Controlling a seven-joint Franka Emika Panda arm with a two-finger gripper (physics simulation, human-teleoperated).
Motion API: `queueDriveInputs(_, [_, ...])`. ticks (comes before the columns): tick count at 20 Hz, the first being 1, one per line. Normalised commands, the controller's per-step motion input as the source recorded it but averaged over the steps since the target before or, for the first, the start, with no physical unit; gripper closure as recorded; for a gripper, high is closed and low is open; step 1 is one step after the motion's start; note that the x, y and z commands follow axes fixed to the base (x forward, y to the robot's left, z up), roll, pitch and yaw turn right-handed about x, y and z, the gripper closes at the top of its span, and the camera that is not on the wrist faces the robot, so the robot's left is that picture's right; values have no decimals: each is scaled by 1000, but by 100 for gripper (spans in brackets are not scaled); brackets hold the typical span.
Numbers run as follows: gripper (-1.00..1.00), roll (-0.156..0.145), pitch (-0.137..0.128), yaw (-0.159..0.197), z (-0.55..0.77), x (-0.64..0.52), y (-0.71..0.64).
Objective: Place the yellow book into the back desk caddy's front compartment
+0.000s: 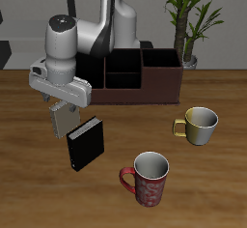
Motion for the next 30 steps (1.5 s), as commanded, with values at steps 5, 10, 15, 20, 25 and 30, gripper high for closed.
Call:
queueDriveInputs(5, [-100,7,29,-12,-241,23,-13])
queueDriveInputs(10, [100,0,11,1,-130,17,1])
queueDriveInputs(15, [100,10,-5,2,20,33,28])
queueDriveInputs(20, [100,24,-33,28,263,17,106])
queueDriveInputs(25, [100,25,-35,67,340,33,112])
queueDriveInputs(30, [100,41,-44,146,544,-62,267])
